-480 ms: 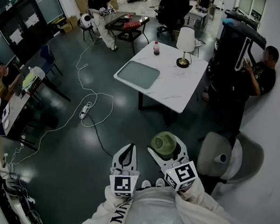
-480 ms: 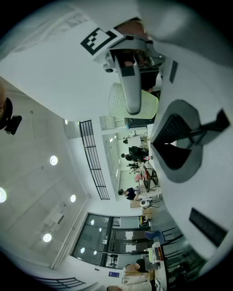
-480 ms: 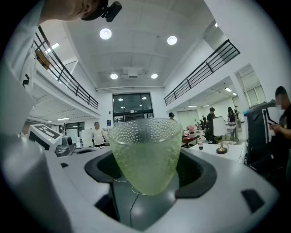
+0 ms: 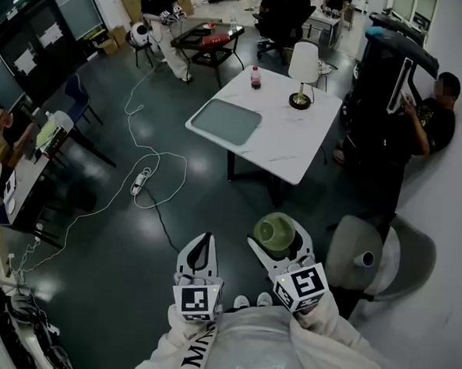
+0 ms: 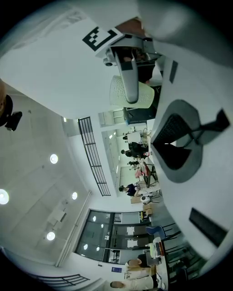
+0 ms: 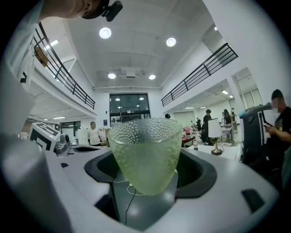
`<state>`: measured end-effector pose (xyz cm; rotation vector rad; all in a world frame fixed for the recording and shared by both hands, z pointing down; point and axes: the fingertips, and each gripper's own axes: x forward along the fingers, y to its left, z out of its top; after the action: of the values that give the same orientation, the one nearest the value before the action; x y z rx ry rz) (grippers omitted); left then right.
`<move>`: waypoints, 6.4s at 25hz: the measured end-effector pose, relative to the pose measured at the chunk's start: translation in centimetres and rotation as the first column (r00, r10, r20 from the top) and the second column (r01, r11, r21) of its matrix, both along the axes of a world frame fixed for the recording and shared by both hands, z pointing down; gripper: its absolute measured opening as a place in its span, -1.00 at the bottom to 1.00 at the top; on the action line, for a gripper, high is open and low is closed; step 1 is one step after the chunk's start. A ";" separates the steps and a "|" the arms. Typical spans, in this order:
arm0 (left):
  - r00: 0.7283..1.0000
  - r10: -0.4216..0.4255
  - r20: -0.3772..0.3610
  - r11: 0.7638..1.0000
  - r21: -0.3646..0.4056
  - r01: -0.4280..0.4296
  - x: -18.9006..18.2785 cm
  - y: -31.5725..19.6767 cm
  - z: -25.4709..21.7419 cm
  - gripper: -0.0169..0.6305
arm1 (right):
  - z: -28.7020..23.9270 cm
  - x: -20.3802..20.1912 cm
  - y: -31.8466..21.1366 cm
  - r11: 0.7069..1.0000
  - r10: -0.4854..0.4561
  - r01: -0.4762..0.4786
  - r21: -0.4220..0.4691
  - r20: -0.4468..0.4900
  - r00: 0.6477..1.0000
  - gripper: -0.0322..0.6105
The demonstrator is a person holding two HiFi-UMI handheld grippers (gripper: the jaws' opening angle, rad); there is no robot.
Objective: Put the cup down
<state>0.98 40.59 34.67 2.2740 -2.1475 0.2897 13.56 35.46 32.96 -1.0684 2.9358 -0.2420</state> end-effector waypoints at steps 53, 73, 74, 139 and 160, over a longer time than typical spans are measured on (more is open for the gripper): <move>1.000 0.003 0.007 1.000 -0.026 -0.003 -6.9 -18.6 3.6 -0.91 | 5.0 -4.4 -18.9 0.994 0.054 -0.055 -0.094 -0.011 0.998 0.26; 0.993 0.111 -0.026 0.991 -0.077 -0.113 -19.0 -36.5 5.2 -0.91 | 6.9 -15.8 -35.9 0.968 0.192 -0.200 -0.153 -0.070 0.979 0.26; 0.993 0.118 -0.029 0.990 -0.077 -0.120 -19.4 -37.2 5.3 -0.91 | 6.9 -16.2 -36.5 0.967 0.195 -0.204 -0.152 -0.072 0.978 0.26; 0.976 0.206 -0.065 0.967 -0.136 -0.214 -20.8 -54.5 11.4 -0.91 | 12.5 -19.1 -51.9 0.960 0.252 -0.270 -0.070 -0.193 0.948 0.26; 0.972 0.232 -0.038 0.959 -0.161 -0.235 -18.2 -62.2 15.5 -0.91 | 16.9 -18.3 -58.5 0.970 0.214 -0.232 -0.076 -0.194 0.957 0.26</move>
<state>-17.25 -21.61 50.18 2.4214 -1.7718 0.4280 -4.77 -23.07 49.81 -1.5014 2.9493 -0.3016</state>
